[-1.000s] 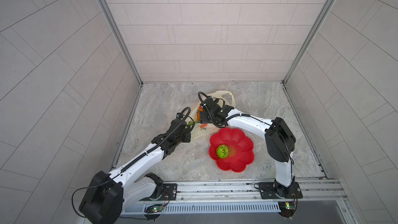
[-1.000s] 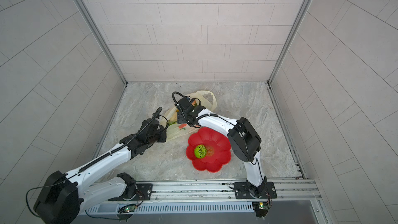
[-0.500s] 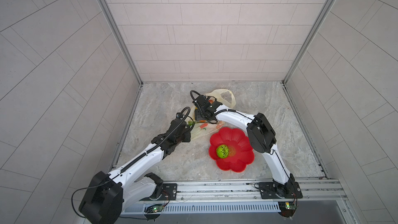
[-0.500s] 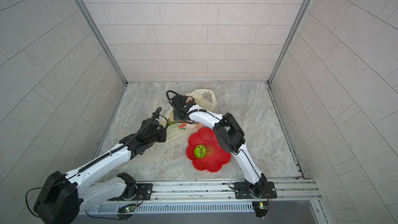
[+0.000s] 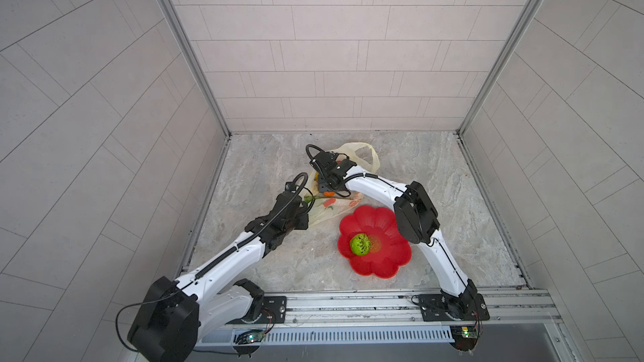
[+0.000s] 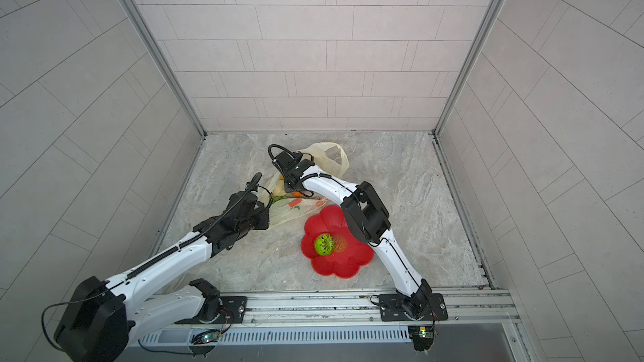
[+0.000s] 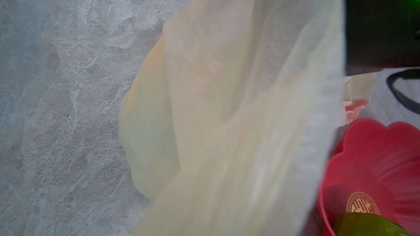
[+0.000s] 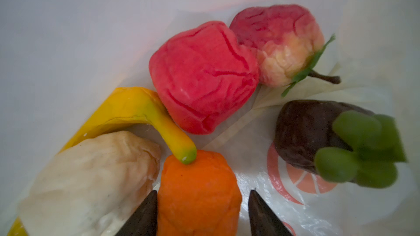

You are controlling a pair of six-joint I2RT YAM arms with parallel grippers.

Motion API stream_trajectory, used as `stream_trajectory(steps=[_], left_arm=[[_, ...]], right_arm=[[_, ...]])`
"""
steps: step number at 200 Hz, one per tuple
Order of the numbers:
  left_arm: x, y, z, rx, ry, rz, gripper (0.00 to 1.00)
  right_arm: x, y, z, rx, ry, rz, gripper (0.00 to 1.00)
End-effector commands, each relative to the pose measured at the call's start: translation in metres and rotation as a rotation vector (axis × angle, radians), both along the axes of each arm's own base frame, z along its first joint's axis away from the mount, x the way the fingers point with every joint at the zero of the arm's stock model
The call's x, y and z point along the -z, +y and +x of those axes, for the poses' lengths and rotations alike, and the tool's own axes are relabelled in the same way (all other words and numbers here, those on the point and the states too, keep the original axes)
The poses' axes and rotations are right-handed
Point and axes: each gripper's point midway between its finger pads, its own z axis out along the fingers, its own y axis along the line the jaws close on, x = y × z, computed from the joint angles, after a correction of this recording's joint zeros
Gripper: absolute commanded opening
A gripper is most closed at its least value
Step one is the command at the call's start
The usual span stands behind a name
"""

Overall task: Take fruits out of the plastic bag
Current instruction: Pick up the fruit from the plastic bag.

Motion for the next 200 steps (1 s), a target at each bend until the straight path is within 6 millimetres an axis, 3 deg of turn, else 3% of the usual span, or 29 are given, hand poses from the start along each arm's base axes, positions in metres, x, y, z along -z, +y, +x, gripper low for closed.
stream_trajectory(steps=[1, 61, 97, 148, 178, 200], left_arm=[[0.0, 0.002, 0.001, -0.013, -0.004, 0.003, 0.0], [-0.001, 0.002, 0.0, -0.01, -0.006, 0.006, 0.0], [-0.001, 0.003, 0.0, -0.013, -0.01, 0.01, 0.0], [-0.001, 0.004, 0.0, -0.013, -0.009, 0.015, 0.0], [-0.001, 0.004, 0.0, -0.012, -0.008, 0.019, 0.0], [0.0, 0.004, 0.001, -0.014, -0.005, 0.021, 0.0]], right_arm=[[0.012, -0.01, 0.0, 0.018, 0.031, -0.041, 0.61], [0.018, -0.009, 0.002, 0.015, 0.064, -0.001, 0.62], [0.013, -0.01, 0.003, 0.018, 0.058, 0.001, 0.53], [-0.014, -0.011, 0.001, 0.008, 0.022, 0.035, 0.5], [-0.048, -0.006, -0.008, -0.04, -0.013, 0.105, 0.49], [-0.067, -0.014, -0.019, -0.056, -0.04, 0.129, 0.49]])
